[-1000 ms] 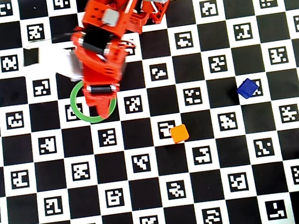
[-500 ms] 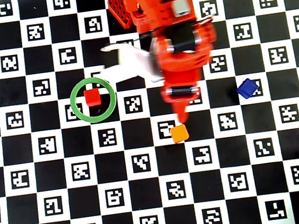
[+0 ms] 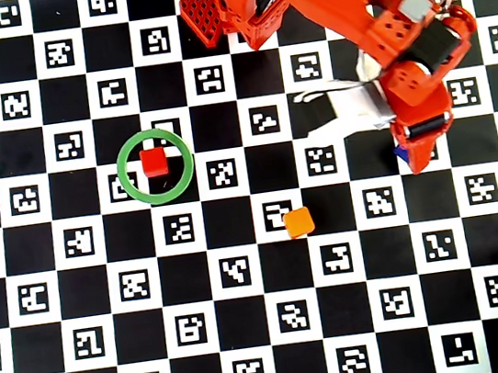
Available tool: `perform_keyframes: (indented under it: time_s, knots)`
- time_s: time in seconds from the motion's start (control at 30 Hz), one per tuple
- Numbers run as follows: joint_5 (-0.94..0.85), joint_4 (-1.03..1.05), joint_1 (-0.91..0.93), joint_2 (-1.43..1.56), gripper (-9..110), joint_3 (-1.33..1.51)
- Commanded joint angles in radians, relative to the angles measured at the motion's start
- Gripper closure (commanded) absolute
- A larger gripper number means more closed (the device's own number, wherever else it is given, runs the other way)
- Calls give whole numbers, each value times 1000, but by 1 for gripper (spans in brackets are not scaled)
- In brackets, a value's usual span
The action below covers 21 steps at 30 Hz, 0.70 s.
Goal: Grab the red cube then put it in the green circle then put the blue cube on top and finally the orange cube on top
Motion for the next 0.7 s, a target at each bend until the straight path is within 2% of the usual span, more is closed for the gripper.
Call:
perform_keyframes:
  time_s: [0.0,0.2,0.67]
  knots:
    - [43,-20,-37,0,62,-95]
    - [78,-74,-63,-34,60,-83]
    - [63,-357,-32,-38,60,179]
